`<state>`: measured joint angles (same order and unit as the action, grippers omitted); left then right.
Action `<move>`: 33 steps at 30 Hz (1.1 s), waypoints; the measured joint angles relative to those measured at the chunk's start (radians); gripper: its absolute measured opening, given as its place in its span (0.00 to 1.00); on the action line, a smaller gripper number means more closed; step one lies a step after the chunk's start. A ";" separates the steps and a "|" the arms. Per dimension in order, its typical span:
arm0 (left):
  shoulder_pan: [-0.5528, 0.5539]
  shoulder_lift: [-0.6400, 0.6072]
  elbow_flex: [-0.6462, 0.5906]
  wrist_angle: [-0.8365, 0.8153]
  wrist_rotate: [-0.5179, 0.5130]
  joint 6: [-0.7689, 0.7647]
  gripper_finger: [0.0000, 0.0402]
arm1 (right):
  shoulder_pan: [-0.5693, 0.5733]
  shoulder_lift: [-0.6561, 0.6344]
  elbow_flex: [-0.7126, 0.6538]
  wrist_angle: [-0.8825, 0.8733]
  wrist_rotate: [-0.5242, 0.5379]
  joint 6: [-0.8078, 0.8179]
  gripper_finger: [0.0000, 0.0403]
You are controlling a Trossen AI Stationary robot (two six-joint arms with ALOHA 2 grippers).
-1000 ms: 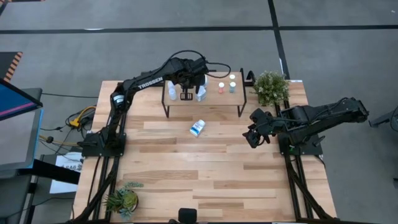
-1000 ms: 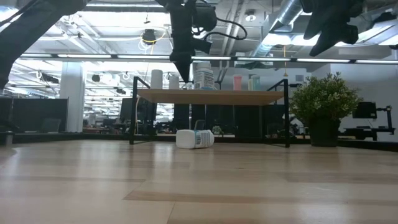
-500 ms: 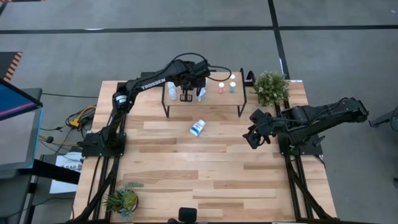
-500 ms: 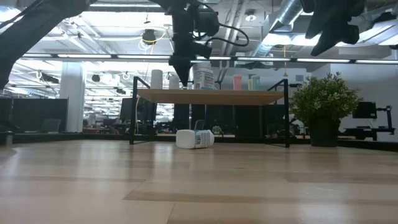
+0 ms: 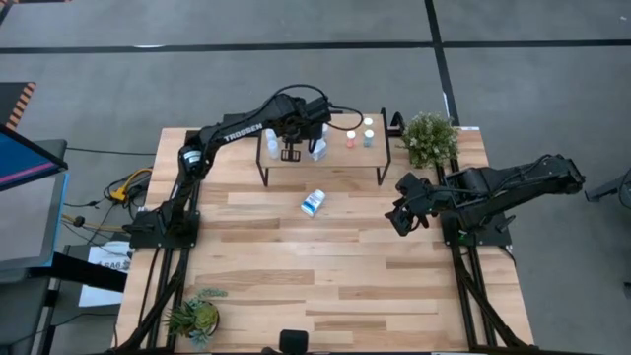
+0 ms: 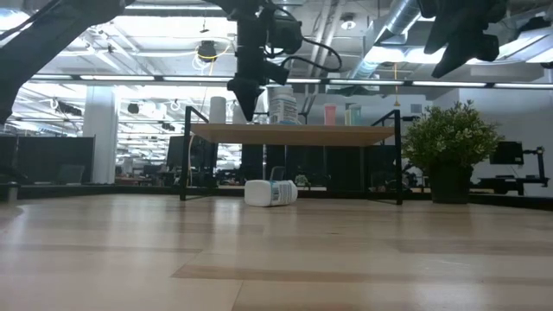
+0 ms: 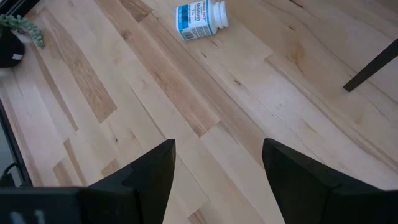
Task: Pick and place medicine bottles onto shelf by color
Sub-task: Adjust the transparent medicine bottle on the shelf, then adjust the white medicine bottle on the shelf
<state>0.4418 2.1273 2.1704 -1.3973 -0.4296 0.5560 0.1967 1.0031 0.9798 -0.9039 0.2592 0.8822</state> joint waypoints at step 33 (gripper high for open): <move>-0.018 0.002 0.137 -0.030 0.015 -0.030 0.00 | 0.000 0.000 0.000 0.000 -0.001 0.000 0.66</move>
<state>0.4240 2.1296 2.3078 -1.4268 -0.4145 0.5256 0.1967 1.0031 0.9798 -0.9036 0.2584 0.8823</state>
